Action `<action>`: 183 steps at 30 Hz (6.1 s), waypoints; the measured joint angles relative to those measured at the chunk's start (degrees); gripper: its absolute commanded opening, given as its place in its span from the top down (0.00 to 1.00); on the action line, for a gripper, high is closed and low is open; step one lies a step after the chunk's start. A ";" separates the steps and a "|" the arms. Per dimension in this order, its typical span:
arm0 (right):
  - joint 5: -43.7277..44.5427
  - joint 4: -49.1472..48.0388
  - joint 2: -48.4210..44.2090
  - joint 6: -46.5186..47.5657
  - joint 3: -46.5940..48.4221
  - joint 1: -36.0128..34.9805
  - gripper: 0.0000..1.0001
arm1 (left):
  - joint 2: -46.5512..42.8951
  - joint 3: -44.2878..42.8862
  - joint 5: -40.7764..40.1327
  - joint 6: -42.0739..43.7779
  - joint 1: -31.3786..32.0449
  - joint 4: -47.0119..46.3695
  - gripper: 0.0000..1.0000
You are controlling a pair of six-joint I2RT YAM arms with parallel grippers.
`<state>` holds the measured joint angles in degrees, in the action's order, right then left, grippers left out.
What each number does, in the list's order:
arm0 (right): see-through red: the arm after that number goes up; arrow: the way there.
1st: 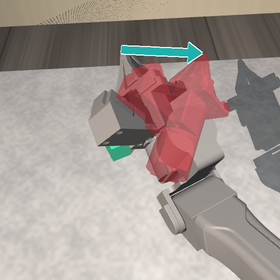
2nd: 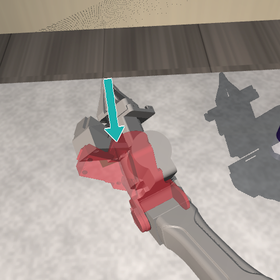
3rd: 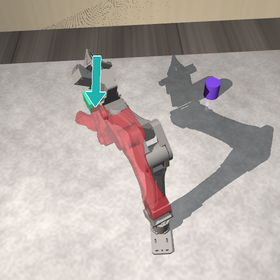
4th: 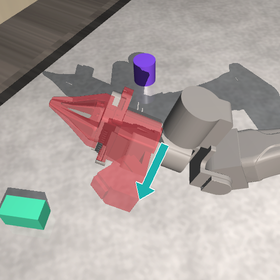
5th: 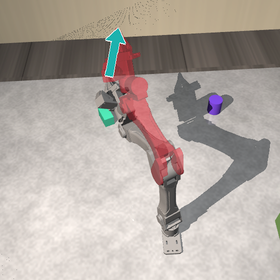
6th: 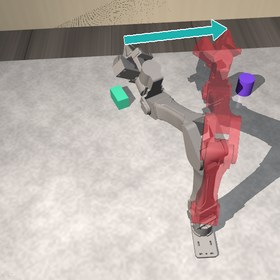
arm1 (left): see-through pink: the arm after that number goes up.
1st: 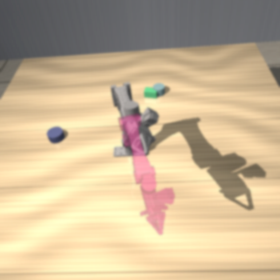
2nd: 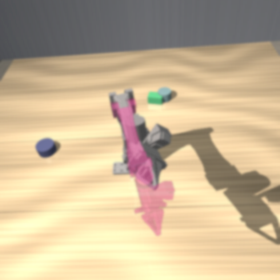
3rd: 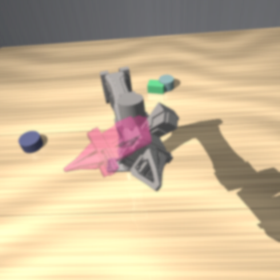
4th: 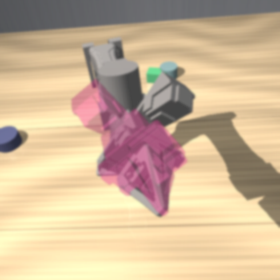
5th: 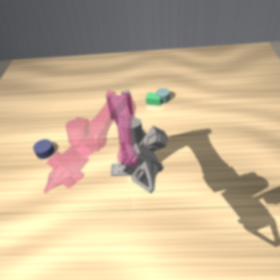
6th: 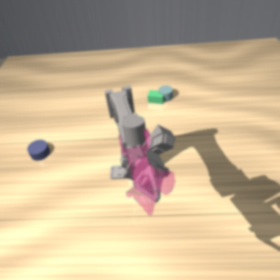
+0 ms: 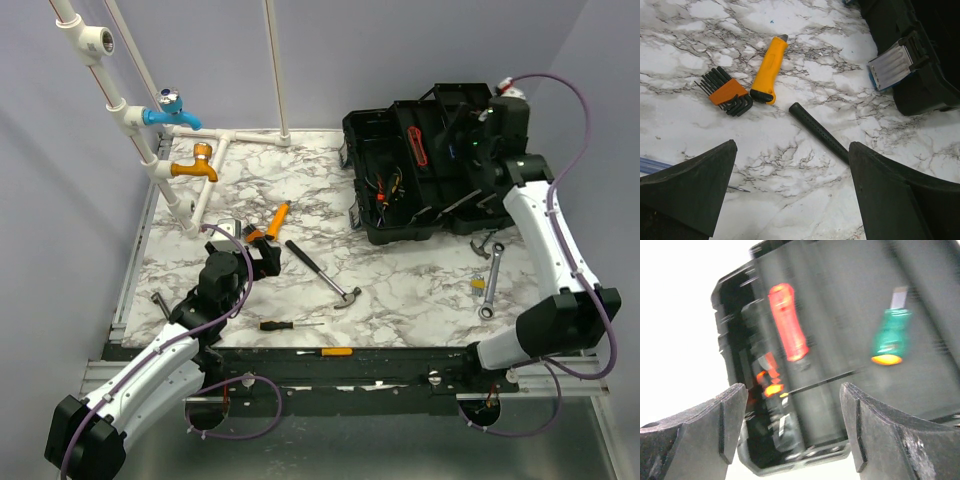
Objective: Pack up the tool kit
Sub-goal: Place the screwdriver in the toolbox, then pick up the screwdriver from the center of the board, then place the screwdriver in the toolbox, then pick up the hammer at the center of the board.
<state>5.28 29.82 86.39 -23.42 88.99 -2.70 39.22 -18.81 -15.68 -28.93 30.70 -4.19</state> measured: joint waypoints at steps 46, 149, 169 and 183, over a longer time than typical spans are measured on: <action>-7.43 -20.00 -13.29 1.92 -42.62 -37.70 0.22 | -1.64 -5.62 9.57 -51.65 -2.47 48.43 0.13; -8.76 -22.80 -16.87 3.58 -43.15 -38.80 0.24 | 26.77 -35.78 -1.97 -8.04 -0.57 28.68 0.01; 2.67 -22.60 18.40 9.16 -21.73 -50.88 0.33 | -8.04 -12.57 -18.53 -24.39 -4.17 38.05 0.03; 9.29 -18.91 27.47 11.08 -15.63 -52.22 0.63 | 4.55 -15.58 -16.59 -27.74 -7.04 42.97 0.03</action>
<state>14.57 10.92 113.86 -12.34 73.36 -54.92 43.77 -34.39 -32.27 -56.66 23.66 38.79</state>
